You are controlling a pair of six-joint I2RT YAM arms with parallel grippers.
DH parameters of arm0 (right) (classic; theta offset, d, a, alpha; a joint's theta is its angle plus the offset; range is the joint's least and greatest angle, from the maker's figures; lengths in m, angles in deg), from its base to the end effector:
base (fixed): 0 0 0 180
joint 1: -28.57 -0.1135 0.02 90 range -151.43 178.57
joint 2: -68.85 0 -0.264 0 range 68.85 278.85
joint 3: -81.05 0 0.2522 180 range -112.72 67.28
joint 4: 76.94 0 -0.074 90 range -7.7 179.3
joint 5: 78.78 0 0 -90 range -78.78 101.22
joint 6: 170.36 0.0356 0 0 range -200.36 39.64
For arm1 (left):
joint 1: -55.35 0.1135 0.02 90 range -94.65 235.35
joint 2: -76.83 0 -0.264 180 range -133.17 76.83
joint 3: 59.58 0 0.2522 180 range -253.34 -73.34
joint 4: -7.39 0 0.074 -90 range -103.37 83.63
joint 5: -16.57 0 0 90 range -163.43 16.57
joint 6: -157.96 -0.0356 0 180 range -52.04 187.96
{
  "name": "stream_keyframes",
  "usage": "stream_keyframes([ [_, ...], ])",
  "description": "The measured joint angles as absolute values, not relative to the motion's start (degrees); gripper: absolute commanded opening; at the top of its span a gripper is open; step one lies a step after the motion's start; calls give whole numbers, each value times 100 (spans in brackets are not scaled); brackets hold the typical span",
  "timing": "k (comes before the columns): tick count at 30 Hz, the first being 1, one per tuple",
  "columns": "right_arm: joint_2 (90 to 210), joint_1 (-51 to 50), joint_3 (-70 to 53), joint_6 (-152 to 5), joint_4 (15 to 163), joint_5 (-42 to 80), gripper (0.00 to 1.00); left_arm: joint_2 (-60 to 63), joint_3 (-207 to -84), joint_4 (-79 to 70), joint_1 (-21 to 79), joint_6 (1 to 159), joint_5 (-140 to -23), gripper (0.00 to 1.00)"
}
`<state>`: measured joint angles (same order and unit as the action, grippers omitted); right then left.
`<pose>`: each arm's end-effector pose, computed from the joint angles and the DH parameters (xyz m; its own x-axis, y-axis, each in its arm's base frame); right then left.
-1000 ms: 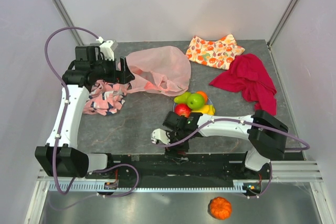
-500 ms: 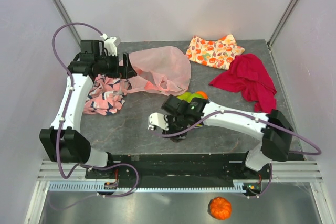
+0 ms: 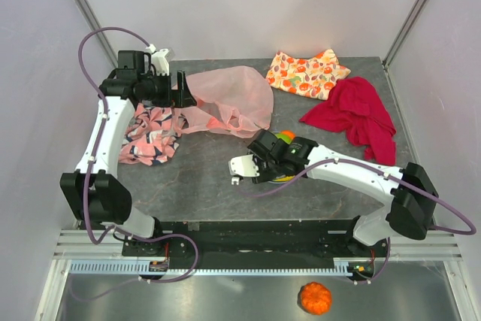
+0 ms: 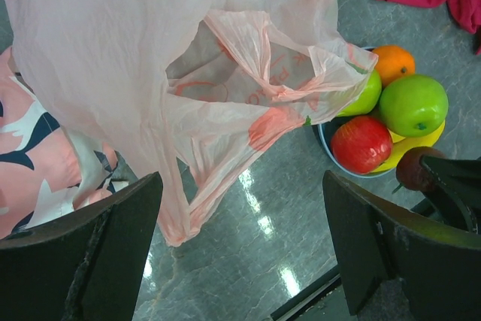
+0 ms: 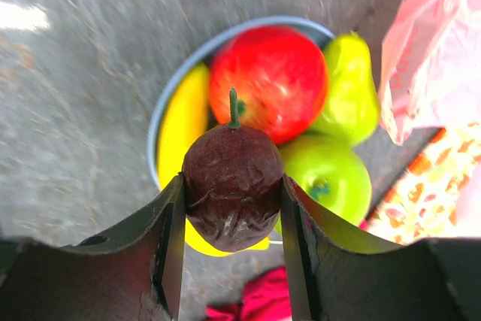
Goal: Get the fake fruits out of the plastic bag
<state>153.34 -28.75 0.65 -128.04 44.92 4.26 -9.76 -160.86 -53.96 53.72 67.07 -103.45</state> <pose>0.1641 0.2478 0.2615 0.2736 -0.9329 -0.2344 -0.8952 -0.1578 -0.4167 0.3196 -0.0269 0.3647 -0.7212 0.0340 -0.6919 0.3791 0.8553 -0.3532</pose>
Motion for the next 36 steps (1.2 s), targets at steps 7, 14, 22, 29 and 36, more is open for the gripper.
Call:
stream_keyframes([
  [7,15327,-2751,413,-13263,4728,223,62,-1079,-16150,-5405,5372,6707,-10337,94],
  [14,15323,-2751,662,-13475,4999,133,81,-1079,-16150,-5407,5374,6707,-10337,94],
  [22,15117,-2751,833,-13632,5134,79,86,-1076,-16148,-5405,5374,6707,-10334,94],
  [29,14877,-2751,833,-13680,5198,127,89,-1076,-16143,-5405,5372,6707,-10334,94],
  [36,14807,-2751,413,-13602,5021,566,98,-1076,-16143,-5405,5372,6707,-10260,95],
])
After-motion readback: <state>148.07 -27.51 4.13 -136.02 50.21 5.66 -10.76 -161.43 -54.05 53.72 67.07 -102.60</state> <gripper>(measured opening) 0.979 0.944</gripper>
